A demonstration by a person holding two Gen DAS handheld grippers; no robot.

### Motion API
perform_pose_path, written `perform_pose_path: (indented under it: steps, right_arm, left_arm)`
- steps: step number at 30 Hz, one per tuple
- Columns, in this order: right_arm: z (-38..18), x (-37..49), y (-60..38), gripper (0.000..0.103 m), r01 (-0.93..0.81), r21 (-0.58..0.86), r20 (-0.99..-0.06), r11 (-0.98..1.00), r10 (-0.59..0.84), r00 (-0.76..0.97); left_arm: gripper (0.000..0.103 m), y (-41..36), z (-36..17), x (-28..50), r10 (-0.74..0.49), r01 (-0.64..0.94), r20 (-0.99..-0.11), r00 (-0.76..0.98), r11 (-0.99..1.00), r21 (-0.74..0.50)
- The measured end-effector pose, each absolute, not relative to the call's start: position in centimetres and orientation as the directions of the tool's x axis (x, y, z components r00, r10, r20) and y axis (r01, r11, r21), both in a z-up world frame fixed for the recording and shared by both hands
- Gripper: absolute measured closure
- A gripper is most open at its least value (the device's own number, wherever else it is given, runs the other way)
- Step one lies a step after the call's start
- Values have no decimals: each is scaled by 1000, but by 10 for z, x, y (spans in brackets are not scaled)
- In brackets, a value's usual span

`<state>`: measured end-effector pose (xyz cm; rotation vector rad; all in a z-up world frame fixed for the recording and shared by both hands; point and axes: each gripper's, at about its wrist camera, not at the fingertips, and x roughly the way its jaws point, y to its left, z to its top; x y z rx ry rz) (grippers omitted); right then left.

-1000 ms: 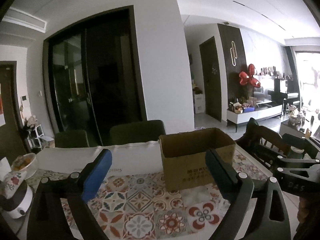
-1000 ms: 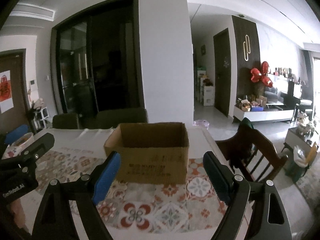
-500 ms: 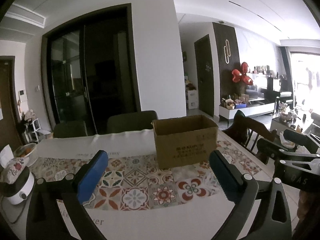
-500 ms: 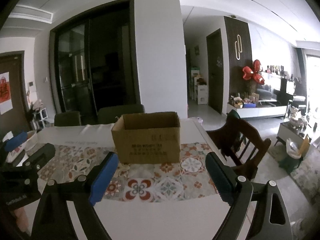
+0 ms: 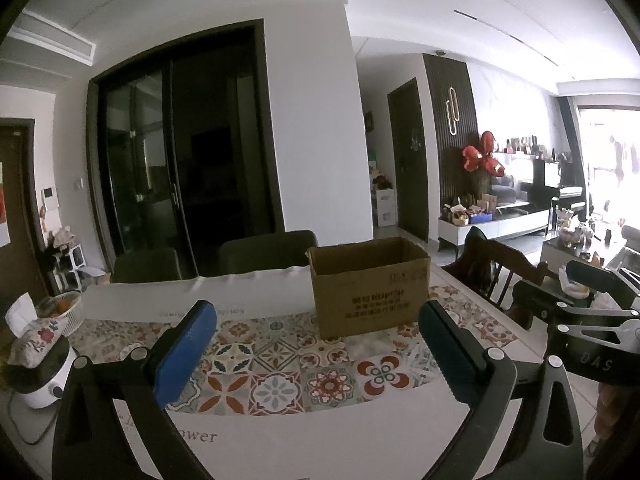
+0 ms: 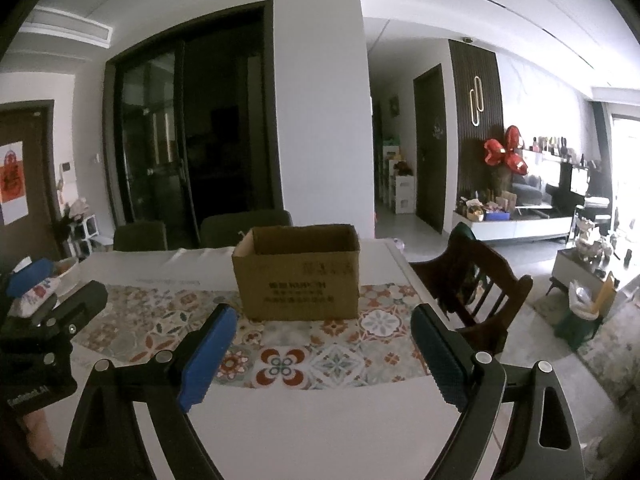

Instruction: Organize snacks

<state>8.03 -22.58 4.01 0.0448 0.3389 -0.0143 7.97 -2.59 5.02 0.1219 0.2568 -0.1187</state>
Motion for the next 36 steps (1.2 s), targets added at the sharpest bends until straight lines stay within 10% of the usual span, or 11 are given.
perform_pose_path:
  steps: [36]
  right_arm:
    - [44,73,-222,13,14,41,-316,999,-1,949]
  left_arm:
    - [0,-25,51,78,-108,135,-254,961,987,89]
